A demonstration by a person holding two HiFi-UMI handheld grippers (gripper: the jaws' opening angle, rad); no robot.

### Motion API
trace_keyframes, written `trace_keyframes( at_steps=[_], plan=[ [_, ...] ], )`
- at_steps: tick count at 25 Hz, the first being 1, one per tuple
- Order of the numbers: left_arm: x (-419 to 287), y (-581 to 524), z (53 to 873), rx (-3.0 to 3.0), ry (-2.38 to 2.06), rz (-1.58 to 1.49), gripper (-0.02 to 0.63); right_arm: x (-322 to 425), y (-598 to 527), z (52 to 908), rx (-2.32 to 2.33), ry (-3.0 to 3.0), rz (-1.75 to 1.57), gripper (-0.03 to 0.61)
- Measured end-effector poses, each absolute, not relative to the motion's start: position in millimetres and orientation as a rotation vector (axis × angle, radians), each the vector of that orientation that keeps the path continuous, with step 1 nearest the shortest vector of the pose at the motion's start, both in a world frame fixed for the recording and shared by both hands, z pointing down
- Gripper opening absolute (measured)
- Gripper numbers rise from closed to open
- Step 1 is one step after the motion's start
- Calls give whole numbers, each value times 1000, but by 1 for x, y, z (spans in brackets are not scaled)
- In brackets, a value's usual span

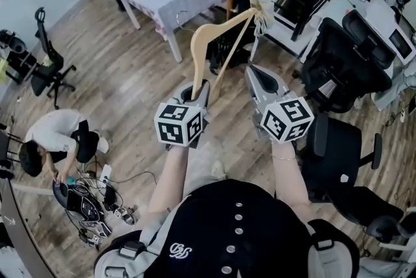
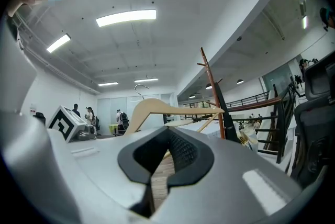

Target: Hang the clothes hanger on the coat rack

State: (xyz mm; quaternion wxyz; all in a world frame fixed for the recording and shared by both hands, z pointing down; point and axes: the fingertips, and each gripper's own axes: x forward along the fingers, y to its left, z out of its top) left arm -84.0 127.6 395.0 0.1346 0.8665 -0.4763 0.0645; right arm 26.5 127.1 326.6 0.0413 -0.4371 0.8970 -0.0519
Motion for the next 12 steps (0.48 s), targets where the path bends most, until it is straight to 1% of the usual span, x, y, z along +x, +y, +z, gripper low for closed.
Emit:
trace_keyframes(
  at_steps=[6,12],
  plan=[
    [-103,66,392,2535,-1365,183,15,10,67,323,-1362,2715,-141,0],
    [-111,35,389,2563,-1354,187,15,3,39,329,-1391,2705,-152,0]
  ],
)
